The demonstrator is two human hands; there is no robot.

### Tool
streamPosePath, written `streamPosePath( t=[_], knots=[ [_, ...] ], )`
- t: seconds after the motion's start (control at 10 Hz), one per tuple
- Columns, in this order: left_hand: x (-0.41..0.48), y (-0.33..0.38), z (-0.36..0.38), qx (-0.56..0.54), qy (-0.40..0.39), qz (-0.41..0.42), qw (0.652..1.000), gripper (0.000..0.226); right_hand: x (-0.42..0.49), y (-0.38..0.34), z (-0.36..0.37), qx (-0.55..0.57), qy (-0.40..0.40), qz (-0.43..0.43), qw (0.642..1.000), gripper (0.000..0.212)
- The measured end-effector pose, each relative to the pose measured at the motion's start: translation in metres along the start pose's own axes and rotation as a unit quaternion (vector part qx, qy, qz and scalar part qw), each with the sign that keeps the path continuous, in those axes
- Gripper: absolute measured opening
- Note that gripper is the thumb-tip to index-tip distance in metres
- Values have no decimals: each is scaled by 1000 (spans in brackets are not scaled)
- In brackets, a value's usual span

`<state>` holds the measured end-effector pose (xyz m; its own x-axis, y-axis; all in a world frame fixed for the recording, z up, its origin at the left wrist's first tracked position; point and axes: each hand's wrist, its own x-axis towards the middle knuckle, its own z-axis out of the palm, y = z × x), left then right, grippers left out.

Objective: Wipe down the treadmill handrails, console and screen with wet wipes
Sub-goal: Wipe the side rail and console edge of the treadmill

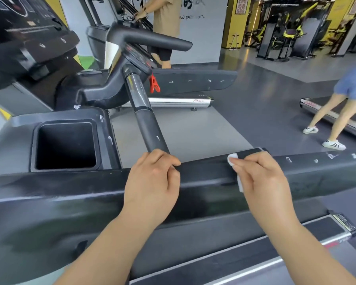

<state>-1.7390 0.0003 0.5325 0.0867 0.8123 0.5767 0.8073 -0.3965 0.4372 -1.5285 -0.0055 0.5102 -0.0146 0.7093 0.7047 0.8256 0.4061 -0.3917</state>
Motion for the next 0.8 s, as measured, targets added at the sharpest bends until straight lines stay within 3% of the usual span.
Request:
streamPosePath(
  t=[0.1, 0.2, 0.3, 0.4, 0.5, 0.6, 0.7, 0.8],
  knots=[
    [1, 2, 2, -9, 13, -21, 1000, 43, 8, -49, 30, 38, 16, -49, 998, 25],
    [0, 5, 2, -15, 14, -28, 999, 44, -1, -72, 47, 8, -46, -106, 993, 22],
    [-1, 7, 2, -6, 13, -21, 1000, 42, -5, -32, 34, -5, -31, -120, 992, 22],
    [-1, 9, 2, 7, 6, -41, 999, 47, -9, 7, 13, -33, -21, -82, 996, 25],
    [-1, 13, 4, 35, 2, -42, 998, 48, -5, 29, -7, -24, -41, -9, 999, 10],
    [3, 23, 10, 34, 3, -33, 999, 48, 9, 0, -2, 17, -20, 11, 1000, 17],
    [6, 31, 17, 11, -2, -41, 999, 55, 11, -44, 25, -7, -27, -85, 996, 17],
    [3, 28, 21, 34, -12, -36, 999, 52, 6, -37, 31, -15, -59, -106, 993, 22]
  ],
)
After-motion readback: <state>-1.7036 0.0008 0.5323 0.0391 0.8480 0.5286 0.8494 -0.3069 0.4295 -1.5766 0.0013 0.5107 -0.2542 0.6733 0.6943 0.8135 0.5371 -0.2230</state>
